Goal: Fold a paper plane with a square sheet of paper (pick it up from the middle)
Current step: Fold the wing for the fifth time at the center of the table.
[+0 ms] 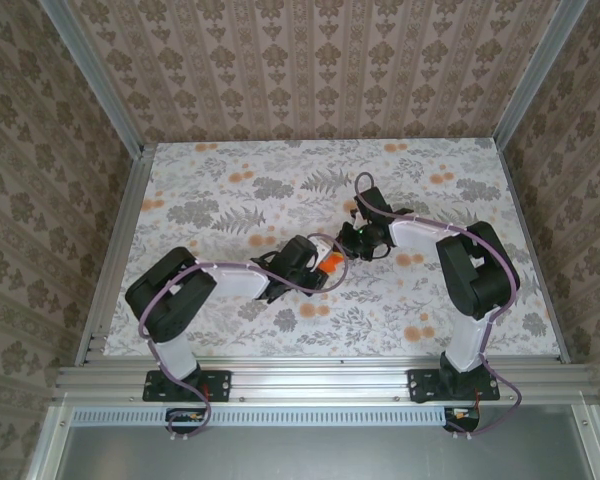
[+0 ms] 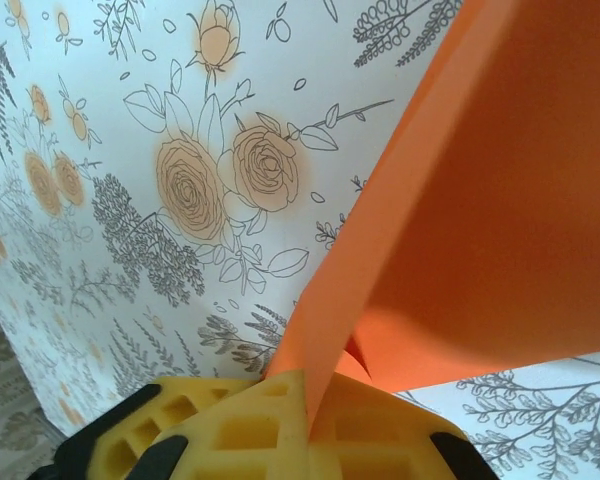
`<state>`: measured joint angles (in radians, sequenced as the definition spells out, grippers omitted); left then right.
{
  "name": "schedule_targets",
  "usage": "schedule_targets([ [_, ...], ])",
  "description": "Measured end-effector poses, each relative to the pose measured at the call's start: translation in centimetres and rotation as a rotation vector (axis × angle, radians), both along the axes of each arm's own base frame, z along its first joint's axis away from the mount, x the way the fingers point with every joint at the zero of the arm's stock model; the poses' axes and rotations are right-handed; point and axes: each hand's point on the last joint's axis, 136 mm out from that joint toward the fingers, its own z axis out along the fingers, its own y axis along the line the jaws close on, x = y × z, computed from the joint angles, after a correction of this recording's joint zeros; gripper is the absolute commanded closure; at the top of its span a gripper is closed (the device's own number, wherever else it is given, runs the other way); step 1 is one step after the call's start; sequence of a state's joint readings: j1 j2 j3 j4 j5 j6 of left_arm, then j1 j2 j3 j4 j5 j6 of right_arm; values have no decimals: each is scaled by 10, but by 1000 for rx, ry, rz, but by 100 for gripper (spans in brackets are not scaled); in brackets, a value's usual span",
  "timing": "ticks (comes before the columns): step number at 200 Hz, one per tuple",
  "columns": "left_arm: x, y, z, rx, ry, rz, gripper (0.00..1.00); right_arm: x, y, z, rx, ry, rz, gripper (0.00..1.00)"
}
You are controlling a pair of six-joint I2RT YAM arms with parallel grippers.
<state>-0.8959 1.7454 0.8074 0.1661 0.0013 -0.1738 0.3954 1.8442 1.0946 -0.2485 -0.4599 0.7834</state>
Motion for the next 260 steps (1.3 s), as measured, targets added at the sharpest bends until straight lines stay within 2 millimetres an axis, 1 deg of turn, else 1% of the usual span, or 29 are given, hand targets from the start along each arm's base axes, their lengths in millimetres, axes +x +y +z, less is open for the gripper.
schedule_targets([
  [15,-6,3,4,-23,25,-1,43,0,-2,-2,-7,-30,30,98],
  [34,-11,6,12,-72,61,2,42,2,-6,-3,-16,-66,60,97],
  [57,-7,13,20,-141,103,37,41,1,-9,-5,-17,-101,97,96],
  [81,-3,21,21,-189,137,74,42,1,-7,-4,-6,-125,124,95],
  [120,-4,16,24,-210,138,60,42,1,-4,-2,13,-130,134,95],
  [145,-4,9,21,-184,118,32,42,1,-3,-2,17,-125,130,95],
  [169,3,-1,15,-141,78,21,42,1,-3,-2,20,-119,122,95],
  [220,21,-8,5,-12,-50,58,51,0,-3,-2,26,-112,119,95],
  [260,26,-9,3,108,-172,106,58,-2,-1,0,41,-107,126,95],
])
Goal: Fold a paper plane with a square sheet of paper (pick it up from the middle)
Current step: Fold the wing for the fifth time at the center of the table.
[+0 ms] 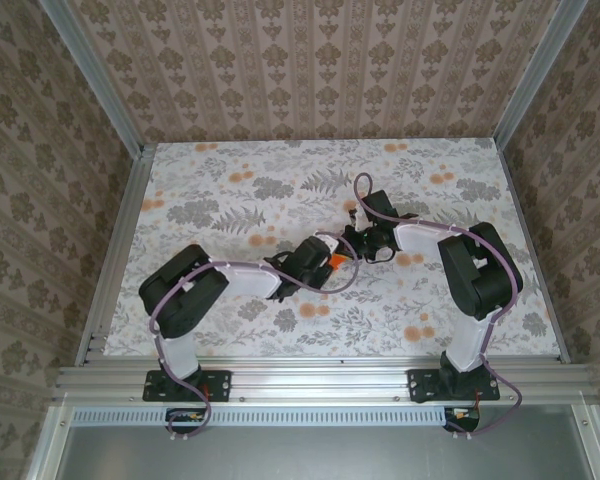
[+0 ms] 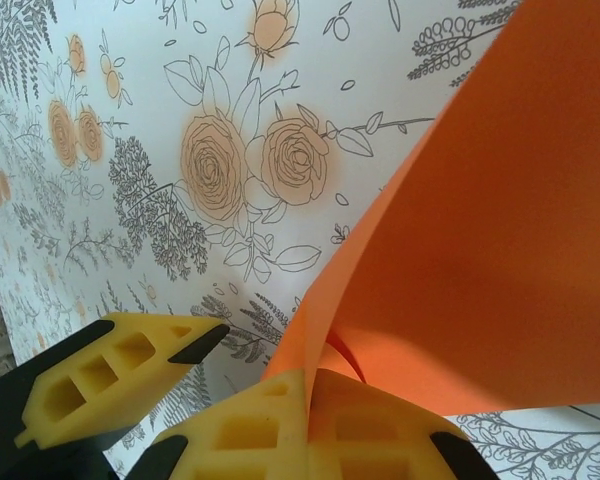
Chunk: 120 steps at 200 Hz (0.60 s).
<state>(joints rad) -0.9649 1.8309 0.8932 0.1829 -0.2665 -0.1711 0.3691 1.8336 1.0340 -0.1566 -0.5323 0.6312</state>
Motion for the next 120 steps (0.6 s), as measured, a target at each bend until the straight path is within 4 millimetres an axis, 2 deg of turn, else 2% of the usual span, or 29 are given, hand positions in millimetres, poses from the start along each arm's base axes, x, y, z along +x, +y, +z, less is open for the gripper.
schedule_targets([
  [27,3,6,-1,64,-69,51,63,0,0,0,0,1,0,95],
  [46,6,9,1,83,-98,78,62,0,0,0,0,0,0,95],
  [74,7,11,2,80,-103,98,50,0,0,0,0,0,0,95],
  [120,-2,12,3,31,-56,90,40,0,0,0,0,1,0,96],
])
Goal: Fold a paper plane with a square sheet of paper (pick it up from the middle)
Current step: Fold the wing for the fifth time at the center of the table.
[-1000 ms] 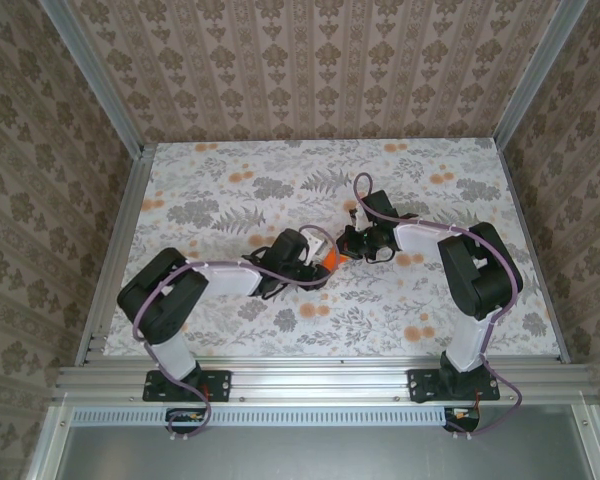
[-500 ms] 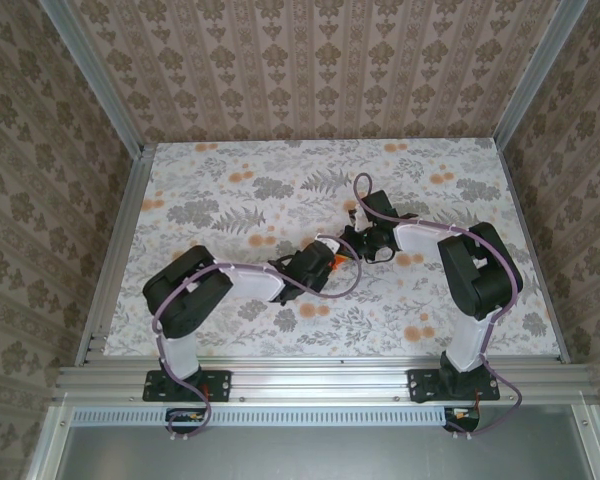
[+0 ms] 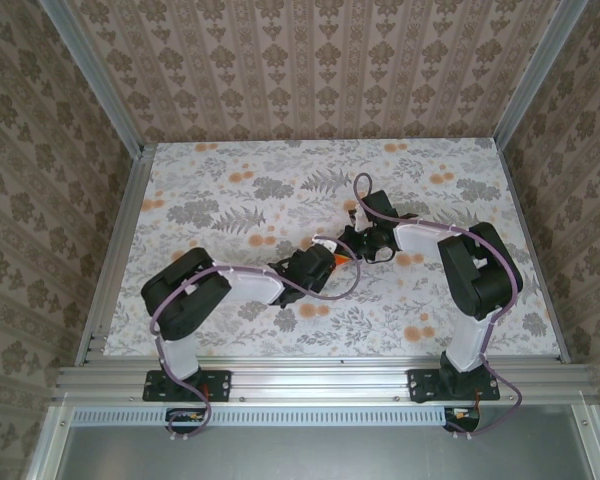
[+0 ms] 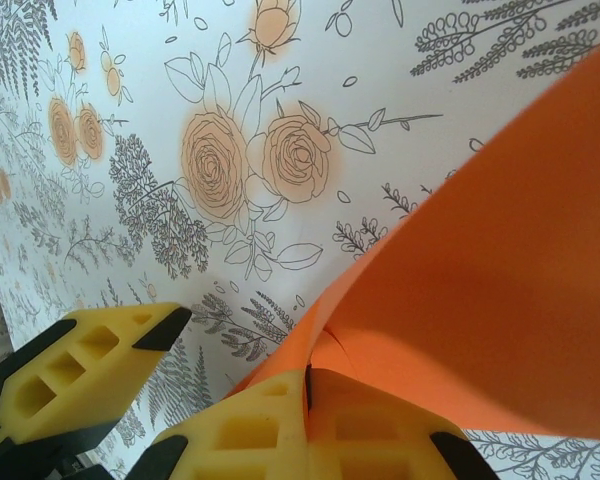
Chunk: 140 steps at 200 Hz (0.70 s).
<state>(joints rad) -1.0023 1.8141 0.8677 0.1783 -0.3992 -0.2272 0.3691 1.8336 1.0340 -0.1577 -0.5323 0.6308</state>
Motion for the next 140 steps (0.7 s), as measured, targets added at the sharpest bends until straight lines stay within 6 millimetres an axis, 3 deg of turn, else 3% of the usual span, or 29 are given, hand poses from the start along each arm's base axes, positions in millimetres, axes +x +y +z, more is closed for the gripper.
schedule_targets([
  [48,-18,7,17,-172,116,-45,36,0,0,-1,1,-9,3,96],
  [92,-4,21,25,-414,268,9,46,-9,-4,-15,-3,-9,11,96],
  [140,-12,5,14,-547,441,-38,54,-13,-5,-21,-7,-24,24,95],
])
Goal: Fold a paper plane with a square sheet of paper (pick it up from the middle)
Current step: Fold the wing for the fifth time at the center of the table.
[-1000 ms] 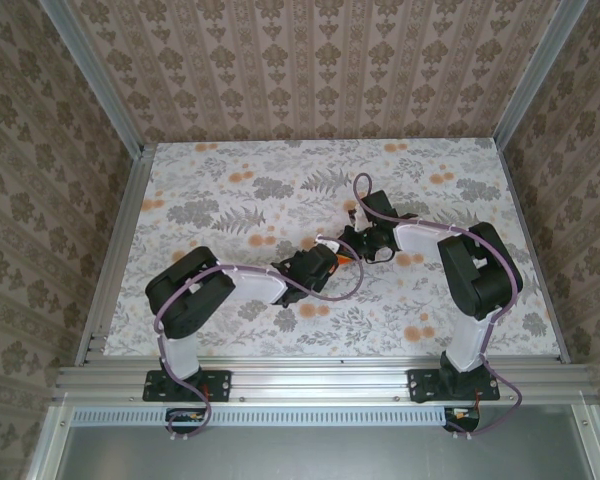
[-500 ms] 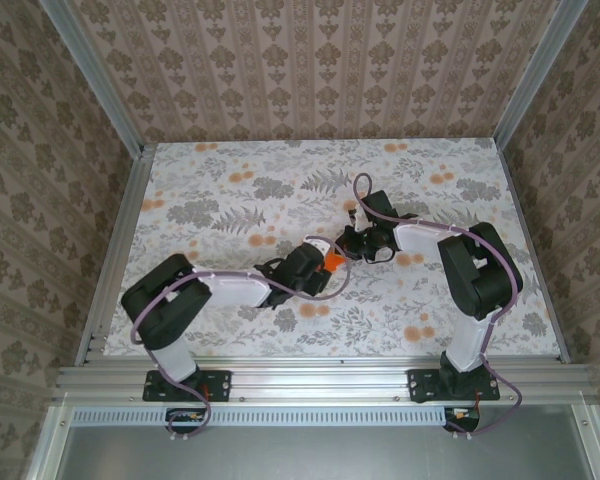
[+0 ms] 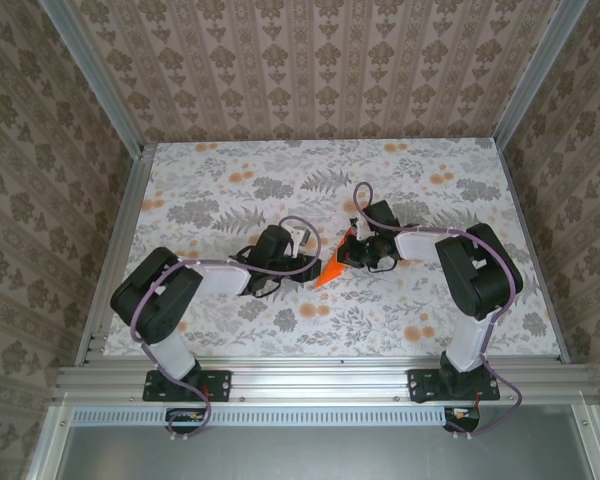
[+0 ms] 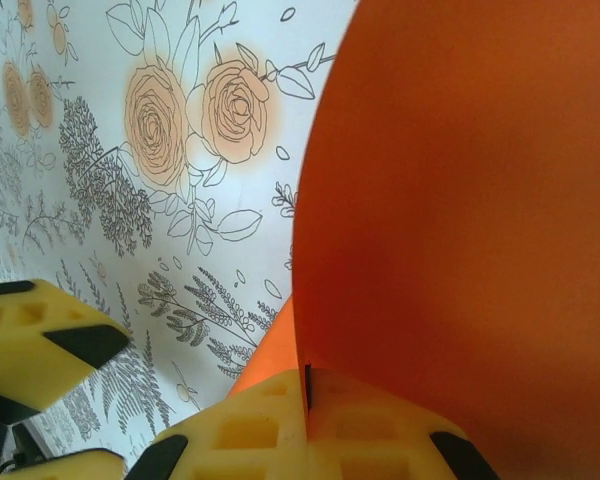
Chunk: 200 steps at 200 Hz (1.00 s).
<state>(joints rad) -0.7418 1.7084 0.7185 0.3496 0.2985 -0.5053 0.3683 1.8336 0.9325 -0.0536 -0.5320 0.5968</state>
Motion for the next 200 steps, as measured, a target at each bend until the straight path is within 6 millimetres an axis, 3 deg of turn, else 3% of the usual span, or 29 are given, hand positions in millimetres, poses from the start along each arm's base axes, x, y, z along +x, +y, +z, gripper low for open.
schedule_targets([
  [33,-2,-12,-8,-64,104,-34,60,0,-4,-3,0,-9,-2,92],
  [111,-4,-24,-5,-131,187,-74,72,1,-7,-4,25,-30,-3,84],
  [200,-7,-29,-8,-126,231,-104,77,3,-7,-3,59,-38,-21,75],
])
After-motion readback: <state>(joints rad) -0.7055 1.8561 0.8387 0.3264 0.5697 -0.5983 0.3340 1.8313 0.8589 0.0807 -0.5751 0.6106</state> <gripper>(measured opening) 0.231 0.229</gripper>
